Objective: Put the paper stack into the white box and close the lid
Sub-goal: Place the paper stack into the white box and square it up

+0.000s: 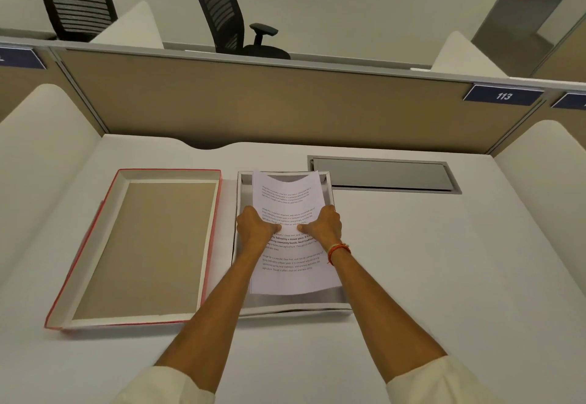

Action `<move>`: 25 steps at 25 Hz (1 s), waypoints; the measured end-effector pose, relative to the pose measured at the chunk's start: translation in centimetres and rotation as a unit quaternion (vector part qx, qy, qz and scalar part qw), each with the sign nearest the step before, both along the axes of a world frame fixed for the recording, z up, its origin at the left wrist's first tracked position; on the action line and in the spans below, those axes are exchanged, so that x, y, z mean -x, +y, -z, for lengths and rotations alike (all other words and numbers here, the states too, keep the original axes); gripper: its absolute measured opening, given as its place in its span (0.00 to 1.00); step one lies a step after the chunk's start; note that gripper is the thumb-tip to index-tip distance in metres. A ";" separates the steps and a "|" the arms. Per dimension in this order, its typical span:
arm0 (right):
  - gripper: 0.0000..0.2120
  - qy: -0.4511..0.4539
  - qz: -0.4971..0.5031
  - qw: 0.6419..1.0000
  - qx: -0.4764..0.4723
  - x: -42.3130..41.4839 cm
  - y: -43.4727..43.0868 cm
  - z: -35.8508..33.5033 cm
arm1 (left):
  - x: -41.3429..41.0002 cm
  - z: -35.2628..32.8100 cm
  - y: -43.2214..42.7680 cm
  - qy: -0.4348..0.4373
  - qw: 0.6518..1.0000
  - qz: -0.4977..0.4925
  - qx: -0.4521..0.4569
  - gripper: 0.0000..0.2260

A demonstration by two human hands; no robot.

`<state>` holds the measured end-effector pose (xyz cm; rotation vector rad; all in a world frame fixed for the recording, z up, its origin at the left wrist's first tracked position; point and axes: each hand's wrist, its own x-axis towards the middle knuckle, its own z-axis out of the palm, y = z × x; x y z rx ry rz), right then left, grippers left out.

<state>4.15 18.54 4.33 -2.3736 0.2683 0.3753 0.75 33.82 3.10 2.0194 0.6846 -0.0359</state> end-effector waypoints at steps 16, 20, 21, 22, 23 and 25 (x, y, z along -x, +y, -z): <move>0.18 0.002 -0.026 1.000 -0.002 -0.4 -0.3 2.2 | -0.2 2.2 0.2 0.009 1.000 -0.008 -0.008 0.20; 0.18 0.009 -0.032 0.999 0.002 -0.6 -0.2 2.4 | -0.3 2.2 0.3 0.013 1.000 -0.008 -0.006 0.21; 0.18 0.009 -0.035 0.999 0.006 -0.7 -0.2 2.4 | -0.3 2.3 0.3 0.012 1.000 -0.008 -0.007 0.21; 0.17 0.009 -0.039 0.999 0.012 -0.8 -0.2 2.4 | -0.3 2.3 0.4 0.012 1.000 -0.008 -0.007 0.22; 0.17 0.009 -0.044 0.999 0.019 -0.9 -0.3 2.4 | -0.3 2.4 0.4 0.013 1.000 -0.007 -0.008 0.22; 0.16 0.014 -0.048 0.998 0.025 -1.0 -0.4 2.5 | -0.3 2.5 0.5 0.017 1.000 -0.006 -0.010 0.24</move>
